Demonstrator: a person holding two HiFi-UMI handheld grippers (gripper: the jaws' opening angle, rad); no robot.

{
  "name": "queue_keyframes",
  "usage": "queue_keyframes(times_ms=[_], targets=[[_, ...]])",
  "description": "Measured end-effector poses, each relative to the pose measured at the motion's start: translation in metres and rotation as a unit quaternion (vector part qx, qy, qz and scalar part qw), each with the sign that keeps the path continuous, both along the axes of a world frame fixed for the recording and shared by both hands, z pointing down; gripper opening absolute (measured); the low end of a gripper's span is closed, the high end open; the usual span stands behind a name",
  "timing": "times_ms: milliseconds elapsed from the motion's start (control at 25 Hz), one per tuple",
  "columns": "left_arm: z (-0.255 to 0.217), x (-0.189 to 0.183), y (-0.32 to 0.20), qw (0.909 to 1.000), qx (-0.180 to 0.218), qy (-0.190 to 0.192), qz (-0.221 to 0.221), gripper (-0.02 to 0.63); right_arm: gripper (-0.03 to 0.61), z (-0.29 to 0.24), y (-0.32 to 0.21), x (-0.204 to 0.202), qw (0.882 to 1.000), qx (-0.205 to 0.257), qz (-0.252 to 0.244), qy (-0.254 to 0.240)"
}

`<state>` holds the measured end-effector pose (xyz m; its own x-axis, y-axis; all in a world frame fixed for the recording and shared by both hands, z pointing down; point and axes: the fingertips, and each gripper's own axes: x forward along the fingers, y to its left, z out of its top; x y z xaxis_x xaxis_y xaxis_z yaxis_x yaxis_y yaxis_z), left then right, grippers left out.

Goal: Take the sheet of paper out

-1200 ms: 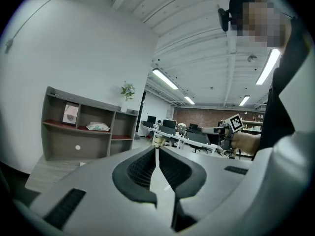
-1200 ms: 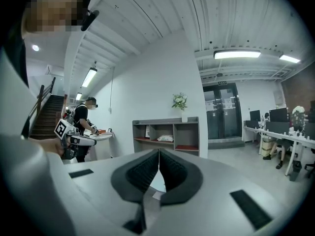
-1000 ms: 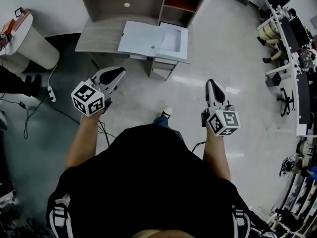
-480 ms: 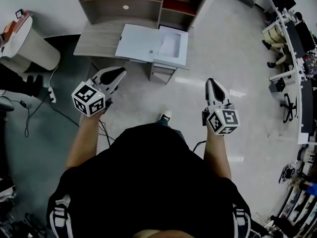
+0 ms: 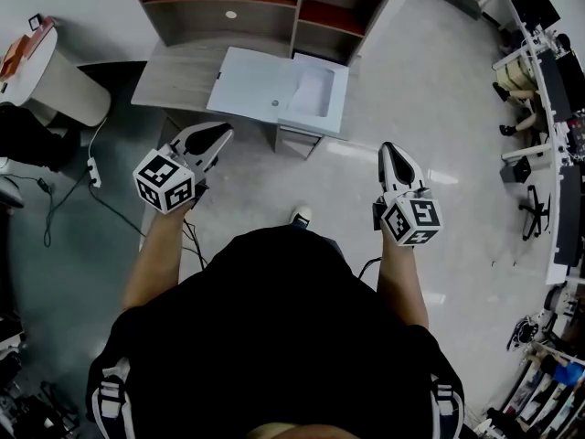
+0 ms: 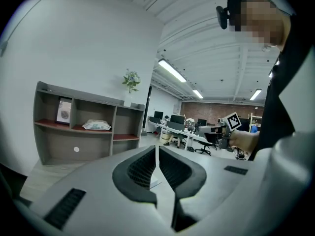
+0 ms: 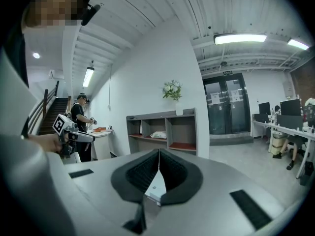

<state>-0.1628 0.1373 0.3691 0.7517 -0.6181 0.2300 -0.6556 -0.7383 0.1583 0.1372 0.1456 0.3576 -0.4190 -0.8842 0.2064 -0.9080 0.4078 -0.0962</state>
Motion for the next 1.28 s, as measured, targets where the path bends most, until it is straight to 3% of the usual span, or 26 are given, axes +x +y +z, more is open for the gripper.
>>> queue_keyframes(times_ms=[840, 1280], targets=[[0.012, 0.063, -0.090, 0.9995, -0.017, -0.015, -0.021, 0.040, 0.014, 0.022, -0.102, 0.051, 0.999, -0.023, -0.037, -0.013], [0.015, 0.085, -0.122, 0.9984, -0.011, -0.014, -0.054, 0.040, 0.014, 0.032, -0.144, 0.070, 0.997, -0.028, -0.075, -0.010]])
